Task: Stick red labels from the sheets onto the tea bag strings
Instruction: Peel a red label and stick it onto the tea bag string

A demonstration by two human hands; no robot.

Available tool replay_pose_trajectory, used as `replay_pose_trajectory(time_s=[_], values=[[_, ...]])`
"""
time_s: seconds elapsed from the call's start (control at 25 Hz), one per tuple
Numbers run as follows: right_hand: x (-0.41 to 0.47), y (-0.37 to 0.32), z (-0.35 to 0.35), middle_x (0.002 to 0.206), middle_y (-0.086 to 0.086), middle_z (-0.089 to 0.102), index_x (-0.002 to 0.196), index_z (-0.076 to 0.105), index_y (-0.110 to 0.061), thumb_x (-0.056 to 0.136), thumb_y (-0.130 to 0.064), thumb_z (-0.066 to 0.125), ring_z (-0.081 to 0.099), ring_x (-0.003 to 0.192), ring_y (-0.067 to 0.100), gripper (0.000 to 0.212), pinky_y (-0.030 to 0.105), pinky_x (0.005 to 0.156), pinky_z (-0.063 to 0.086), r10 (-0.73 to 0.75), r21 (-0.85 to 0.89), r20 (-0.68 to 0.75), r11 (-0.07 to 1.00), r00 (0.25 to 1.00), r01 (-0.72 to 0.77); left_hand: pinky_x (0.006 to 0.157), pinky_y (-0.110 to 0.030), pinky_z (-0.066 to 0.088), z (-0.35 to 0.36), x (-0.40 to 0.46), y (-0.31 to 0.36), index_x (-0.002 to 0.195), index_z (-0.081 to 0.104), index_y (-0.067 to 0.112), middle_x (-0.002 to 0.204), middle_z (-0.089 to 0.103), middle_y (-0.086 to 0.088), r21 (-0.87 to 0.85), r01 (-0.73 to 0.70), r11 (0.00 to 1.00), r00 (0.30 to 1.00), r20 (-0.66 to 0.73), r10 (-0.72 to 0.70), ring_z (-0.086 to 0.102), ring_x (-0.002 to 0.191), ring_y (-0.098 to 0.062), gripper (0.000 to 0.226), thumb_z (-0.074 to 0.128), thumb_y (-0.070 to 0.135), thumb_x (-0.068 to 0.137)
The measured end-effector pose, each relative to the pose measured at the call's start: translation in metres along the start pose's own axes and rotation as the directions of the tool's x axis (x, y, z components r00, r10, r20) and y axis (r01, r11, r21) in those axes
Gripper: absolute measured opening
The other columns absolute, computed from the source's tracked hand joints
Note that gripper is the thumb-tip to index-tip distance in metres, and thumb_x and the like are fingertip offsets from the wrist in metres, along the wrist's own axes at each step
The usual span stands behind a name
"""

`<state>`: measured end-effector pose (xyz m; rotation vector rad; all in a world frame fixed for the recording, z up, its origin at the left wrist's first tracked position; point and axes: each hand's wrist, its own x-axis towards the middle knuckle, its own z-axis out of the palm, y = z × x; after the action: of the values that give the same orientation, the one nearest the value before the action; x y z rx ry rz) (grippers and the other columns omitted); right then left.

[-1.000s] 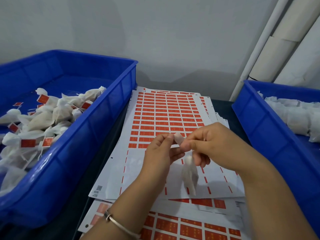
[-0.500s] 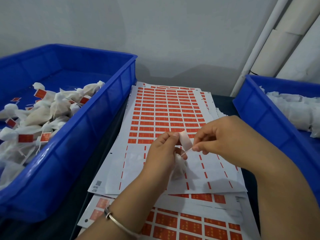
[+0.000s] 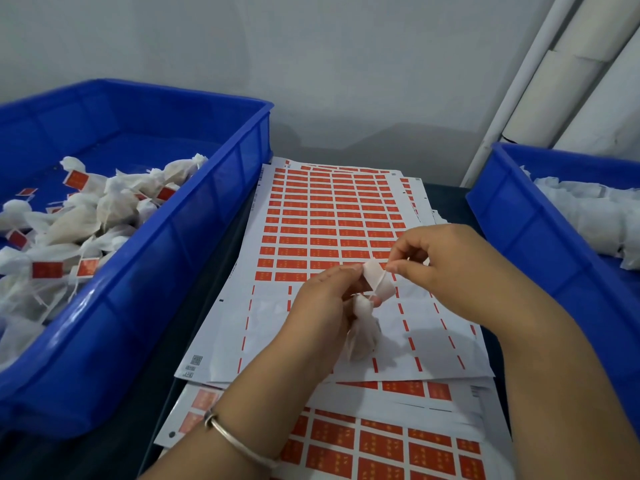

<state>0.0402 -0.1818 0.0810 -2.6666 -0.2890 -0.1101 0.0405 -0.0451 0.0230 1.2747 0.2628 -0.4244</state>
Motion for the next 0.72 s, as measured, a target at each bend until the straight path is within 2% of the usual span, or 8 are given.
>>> replay_pose_trajectory(time_s=[0.12, 0.24, 0.32, 0.52, 0.72], values=[[0.0006, 0.0029, 0.0016, 0.074, -0.024, 0.054, 0.068, 0.051, -0.04, 0.088, -0.028, 0.063, 0.056, 0.07, 0.002, 0.026, 0.01, 0.057, 0.035, 0.002, 0.023, 0.001, 1.0, 1.0, -0.002, 0.092, -0.037, 0.048, -0.0001, 0.0001, 0.0012, 0.085, 0.065, 0.021, 0.099, 0.07, -0.008, -0.058, 0.037, 0.998, 0.999, 0.04, -0.034, 0.064, 0.098, -0.024, 0.014, 0.053, 0.024, 0.093], [0.0011, 0.0053, 0.0018, 0.075, -0.026, 0.052, 0.069, 0.051, -0.039, 0.089, -0.026, 0.062, 0.055, 0.07, -0.002, 0.026, 0.01, 0.058, 0.035, 0.009, 0.053, -0.006, 0.999, 1.0, -0.009, 0.08, -0.031, 0.052, -0.0025, -0.0001, 0.0001, 0.088, 0.066, 0.015, 0.086, 0.073, -0.005, -0.125, 0.022, 0.992, 0.995, 0.1, -0.01, 0.069, 0.076, -0.017, 0.017, 0.05, 0.018, 0.094], [0.0011, 0.0066, 0.0019, 0.075, -0.028, 0.051, 0.069, 0.051, -0.038, 0.089, -0.026, 0.061, 0.054, 0.07, -0.004, 0.025, 0.009, 0.059, 0.035, 0.014, 0.068, -0.002, 0.998, 1.0, -0.014, 0.075, -0.029, 0.053, -0.0046, -0.0006, -0.0012, 0.09, 0.066, 0.012, 0.085, 0.074, -0.005, -0.157, 0.007, 0.988, 0.99, 0.139, 0.015, 0.07, 0.069, -0.016, 0.019, 0.047, 0.014, 0.094], [0.0009, 0.008, 0.0018, 0.075, -0.028, 0.051, 0.07, 0.052, -0.037, 0.089, -0.026, 0.061, 0.055, 0.07, -0.006, 0.024, 0.008, 0.06, 0.035, 0.022, 0.071, -0.005, 0.997, 1.0, -0.021, 0.067, -0.027, 0.054, -0.0069, 0.0001, -0.004, 0.086, 0.066, 0.01, 0.084, 0.073, -0.007, -0.162, -0.006, 0.987, 0.985, 0.167, 0.033, 0.07, 0.067, -0.017, 0.025, 0.042, 0.004, 0.089], [0.0008, 0.0073, 0.0005, 0.073, -0.026, 0.053, 0.07, 0.053, -0.036, 0.089, -0.025, 0.062, 0.055, 0.069, -0.006, 0.023, 0.007, 0.06, 0.035, 0.023, 0.085, 0.004, 0.996, 1.0, -0.023, 0.068, -0.024, 0.055, -0.0065, -0.0012, -0.0019, 0.068, 0.077, 0.015, 0.085, 0.073, -0.004, -0.14, -0.042, 0.989, 0.985, 0.159, 0.064, 0.071, 0.074, -0.015, 0.032, 0.053, 0.012, 0.089]])
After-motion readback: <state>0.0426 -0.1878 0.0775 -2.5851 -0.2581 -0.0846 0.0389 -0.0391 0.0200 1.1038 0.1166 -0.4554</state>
